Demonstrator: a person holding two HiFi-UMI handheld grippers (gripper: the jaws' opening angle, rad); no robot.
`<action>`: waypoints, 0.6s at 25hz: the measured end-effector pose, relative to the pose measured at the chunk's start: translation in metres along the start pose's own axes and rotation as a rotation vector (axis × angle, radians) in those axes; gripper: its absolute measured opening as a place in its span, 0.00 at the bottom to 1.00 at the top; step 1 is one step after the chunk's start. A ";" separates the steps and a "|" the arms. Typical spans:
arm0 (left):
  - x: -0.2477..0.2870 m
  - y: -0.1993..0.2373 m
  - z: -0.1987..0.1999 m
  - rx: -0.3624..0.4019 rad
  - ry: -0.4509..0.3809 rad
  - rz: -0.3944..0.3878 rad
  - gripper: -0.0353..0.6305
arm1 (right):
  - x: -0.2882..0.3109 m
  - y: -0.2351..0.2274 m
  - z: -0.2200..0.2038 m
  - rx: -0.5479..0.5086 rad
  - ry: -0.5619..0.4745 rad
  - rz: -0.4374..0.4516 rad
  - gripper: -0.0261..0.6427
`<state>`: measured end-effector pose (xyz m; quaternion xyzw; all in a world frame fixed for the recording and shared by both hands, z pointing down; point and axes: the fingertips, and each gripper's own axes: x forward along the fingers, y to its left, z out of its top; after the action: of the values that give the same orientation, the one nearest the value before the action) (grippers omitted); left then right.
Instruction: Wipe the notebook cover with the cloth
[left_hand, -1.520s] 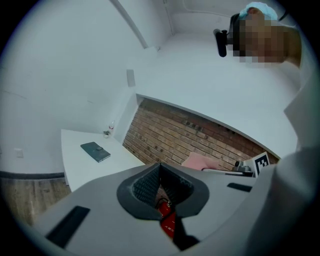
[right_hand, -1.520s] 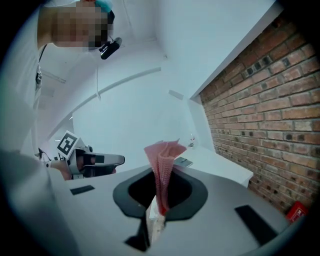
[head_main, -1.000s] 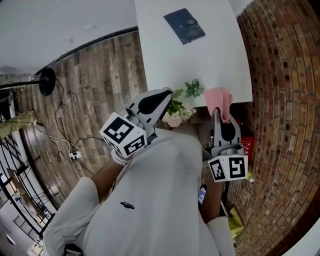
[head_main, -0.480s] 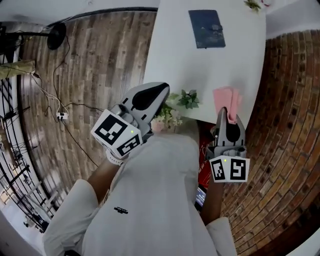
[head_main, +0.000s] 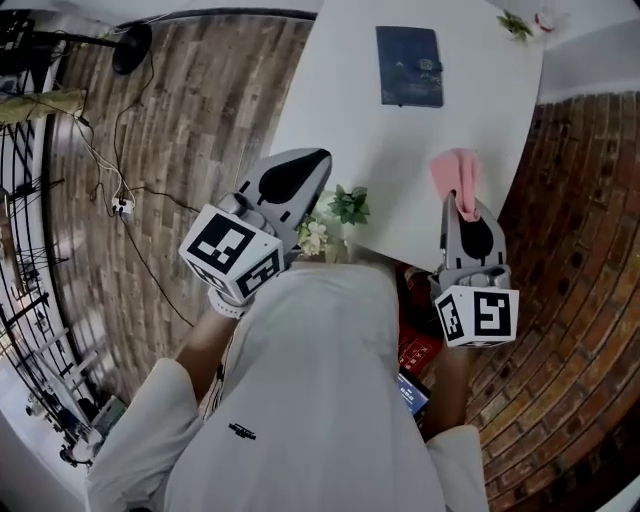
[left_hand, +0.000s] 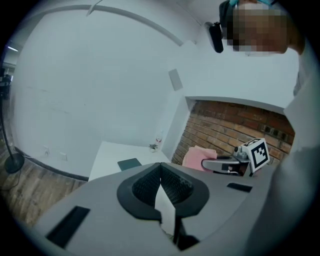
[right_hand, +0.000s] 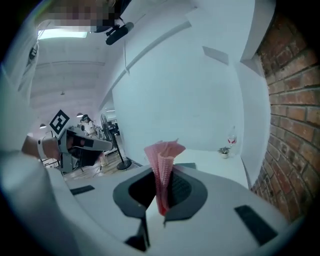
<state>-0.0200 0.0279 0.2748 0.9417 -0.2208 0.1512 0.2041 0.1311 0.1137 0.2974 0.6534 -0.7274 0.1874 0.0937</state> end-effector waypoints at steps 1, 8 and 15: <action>0.005 0.001 0.000 0.008 0.006 0.007 0.08 | 0.005 -0.006 0.003 -0.013 0.000 0.008 0.07; 0.042 0.005 0.003 -0.005 0.032 0.022 0.08 | 0.052 -0.044 0.017 -0.189 0.089 0.088 0.07; 0.070 0.018 0.017 0.006 0.044 0.025 0.08 | 0.110 -0.071 0.045 -0.357 0.164 0.152 0.07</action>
<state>0.0349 -0.0192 0.2918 0.9359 -0.2273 0.1750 0.2043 0.1916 -0.0096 0.3088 0.5520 -0.7863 0.1146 0.2527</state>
